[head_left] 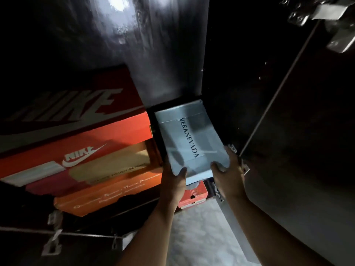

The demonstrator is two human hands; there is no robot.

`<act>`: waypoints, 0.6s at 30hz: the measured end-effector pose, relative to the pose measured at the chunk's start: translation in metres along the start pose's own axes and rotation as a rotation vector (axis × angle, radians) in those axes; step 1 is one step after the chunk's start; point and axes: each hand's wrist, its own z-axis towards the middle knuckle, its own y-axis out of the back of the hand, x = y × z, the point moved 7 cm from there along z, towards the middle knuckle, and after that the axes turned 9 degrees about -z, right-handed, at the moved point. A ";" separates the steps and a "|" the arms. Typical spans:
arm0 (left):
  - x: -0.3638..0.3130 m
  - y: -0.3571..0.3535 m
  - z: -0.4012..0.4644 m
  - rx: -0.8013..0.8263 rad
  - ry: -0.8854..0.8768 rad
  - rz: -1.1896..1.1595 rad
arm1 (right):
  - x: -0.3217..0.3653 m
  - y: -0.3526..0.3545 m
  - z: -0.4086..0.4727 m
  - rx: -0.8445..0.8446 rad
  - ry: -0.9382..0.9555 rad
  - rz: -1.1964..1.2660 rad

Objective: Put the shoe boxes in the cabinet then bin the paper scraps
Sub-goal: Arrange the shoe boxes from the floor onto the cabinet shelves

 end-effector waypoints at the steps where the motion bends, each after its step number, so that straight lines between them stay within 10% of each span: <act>1: 0.006 -0.001 0.004 -0.026 0.004 0.008 | 0.003 -0.006 0.004 0.017 0.060 -0.042; 13: 0.013 -0.004 0.004 -0.168 0.113 0.177 | -0.010 -0.072 0.047 0.445 0.094 -0.328; 18: 0.016 0.018 -0.053 -0.374 0.097 0.232 | 0.006 -0.015 -0.011 0.138 0.199 -0.328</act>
